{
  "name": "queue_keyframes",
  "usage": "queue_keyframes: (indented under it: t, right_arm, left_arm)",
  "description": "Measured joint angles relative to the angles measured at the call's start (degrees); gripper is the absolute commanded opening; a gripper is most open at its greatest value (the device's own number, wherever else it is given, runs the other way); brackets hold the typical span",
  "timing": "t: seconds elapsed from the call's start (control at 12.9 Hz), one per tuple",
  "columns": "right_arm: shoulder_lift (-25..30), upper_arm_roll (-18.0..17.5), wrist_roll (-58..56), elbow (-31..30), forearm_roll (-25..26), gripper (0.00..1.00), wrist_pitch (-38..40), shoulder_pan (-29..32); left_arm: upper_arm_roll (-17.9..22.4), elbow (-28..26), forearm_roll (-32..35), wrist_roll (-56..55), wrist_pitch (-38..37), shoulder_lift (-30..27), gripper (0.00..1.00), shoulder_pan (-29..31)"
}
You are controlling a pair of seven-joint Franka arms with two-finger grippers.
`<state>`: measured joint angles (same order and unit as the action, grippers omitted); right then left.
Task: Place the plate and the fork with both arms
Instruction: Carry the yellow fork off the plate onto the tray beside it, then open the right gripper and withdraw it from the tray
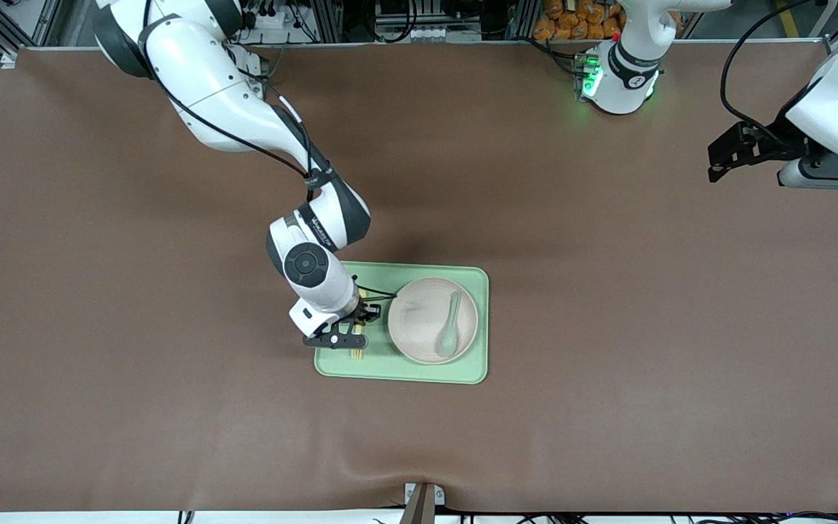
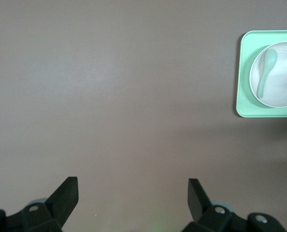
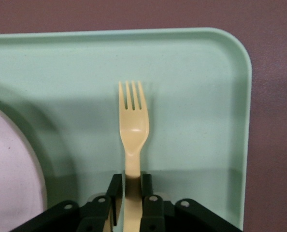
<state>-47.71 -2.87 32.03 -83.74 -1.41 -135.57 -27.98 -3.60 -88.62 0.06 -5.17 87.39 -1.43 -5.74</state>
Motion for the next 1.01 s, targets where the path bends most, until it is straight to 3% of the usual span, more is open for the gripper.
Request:
queue_keyframes:
  t: [0.23,0.39,0.47,0.54,0.7,1.01]
  right_arm:
    - [1.2,0.0,0.0,0.2,-0.1,0.59,0.4,0.0]
    - [1.9,0.1,0.0,2.7,-0.1,0.78,4.9,0.2]
    - [2.3,0.1,0.0,5.2,-0.1,0.94,8.7,0.5]
    - [2.8,0.0,0.0,8.0,-0.1,1.00,12.3,1.3]
    - [3.4,-1.8,0.0,11.3,0.0,1.00,15.9,5.0]
    - [4.2,-10.6,-2.7,13.0,1.4,1.00,16.5,16.5]
  left_arm:
    - [0.0,0.0,0.0,0.0,0.0,0.0,1.00,0.0]
    - [0.0,0.0,0.0,0.0,0.0,0.0,1.00,0.0]
    - [0.0,0.0,0.0,0.0,0.0,0.0,1.00,0.0]
    - [0.0,0.0,0.0,0.0,0.0,0.0,1.00,0.0]
    - [0.0,0.0,0.0,0.0,0.0,0.0,1.00,0.0]
    - [0.0,-0.1,0.0,0.0,0.0,0.0,1.00,0.0]
